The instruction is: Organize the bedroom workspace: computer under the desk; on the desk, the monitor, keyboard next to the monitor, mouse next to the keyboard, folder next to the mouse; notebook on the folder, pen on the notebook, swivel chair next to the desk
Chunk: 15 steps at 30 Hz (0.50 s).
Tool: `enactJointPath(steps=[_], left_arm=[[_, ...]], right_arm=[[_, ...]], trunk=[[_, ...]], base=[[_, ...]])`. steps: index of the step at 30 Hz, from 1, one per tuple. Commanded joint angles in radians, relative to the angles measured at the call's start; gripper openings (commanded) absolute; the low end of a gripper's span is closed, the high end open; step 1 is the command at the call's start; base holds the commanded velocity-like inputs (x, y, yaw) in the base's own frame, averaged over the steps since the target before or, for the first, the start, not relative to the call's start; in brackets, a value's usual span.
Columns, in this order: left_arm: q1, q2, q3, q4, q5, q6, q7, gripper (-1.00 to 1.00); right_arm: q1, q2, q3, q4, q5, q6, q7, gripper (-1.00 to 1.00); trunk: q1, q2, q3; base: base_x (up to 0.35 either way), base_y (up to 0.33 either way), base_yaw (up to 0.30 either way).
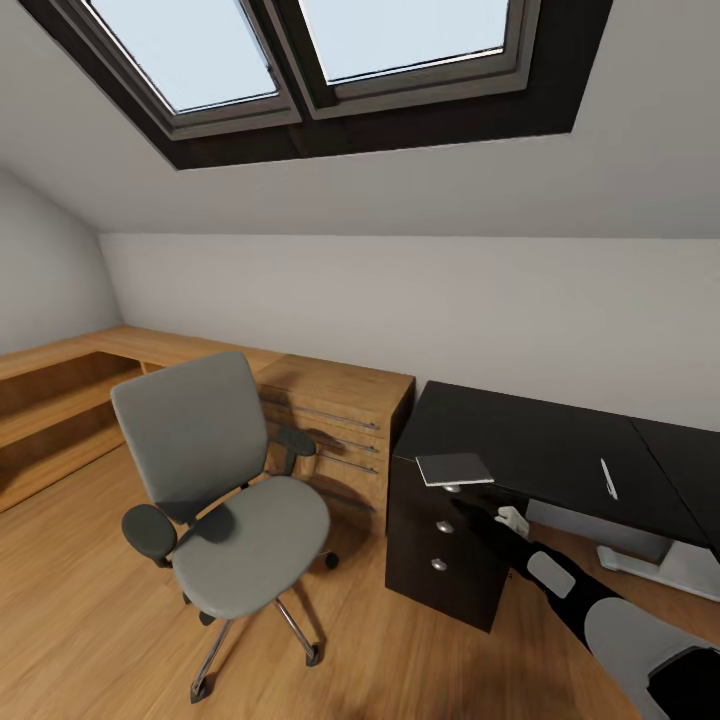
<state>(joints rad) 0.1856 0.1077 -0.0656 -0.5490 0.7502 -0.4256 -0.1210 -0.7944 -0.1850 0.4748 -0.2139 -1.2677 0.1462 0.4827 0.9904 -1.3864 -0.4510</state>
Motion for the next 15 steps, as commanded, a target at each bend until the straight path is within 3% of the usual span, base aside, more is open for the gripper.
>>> enactJointPath(steps=[1, 5, 15], left_arm=[[0.000, 0.001, -0.007, -0.001, 0.011, -0.004, -0.002, 1.00], [0.000, 0.000, -0.007, -0.001, 0.011, -0.004, -0.002, 1.00], [0.000, 0.000, -0.007, -0.001, 0.009, -0.004, -0.002, 1.00]], right_arm=[[-0.001, -0.001, 0.004, 0.000, -0.023, 0.007, 0.004, 1.00], [0.000, 0.001, 0.005, 0.003, -0.094, 0.012, -0.003, 1.00], [0.000, 0.007, 0.005, 0.001, -0.157, 0.015, 0.010, 1.00]], trunk=[[0.000, -0.001, -0.001], [0.000, -0.001, -0.001], [0.000, -0.001, -0.001]], base=[[0.000, 0.000, 0.000], [0.000, 0.000, 0.000], [0.000, 0.000, 0.000]])
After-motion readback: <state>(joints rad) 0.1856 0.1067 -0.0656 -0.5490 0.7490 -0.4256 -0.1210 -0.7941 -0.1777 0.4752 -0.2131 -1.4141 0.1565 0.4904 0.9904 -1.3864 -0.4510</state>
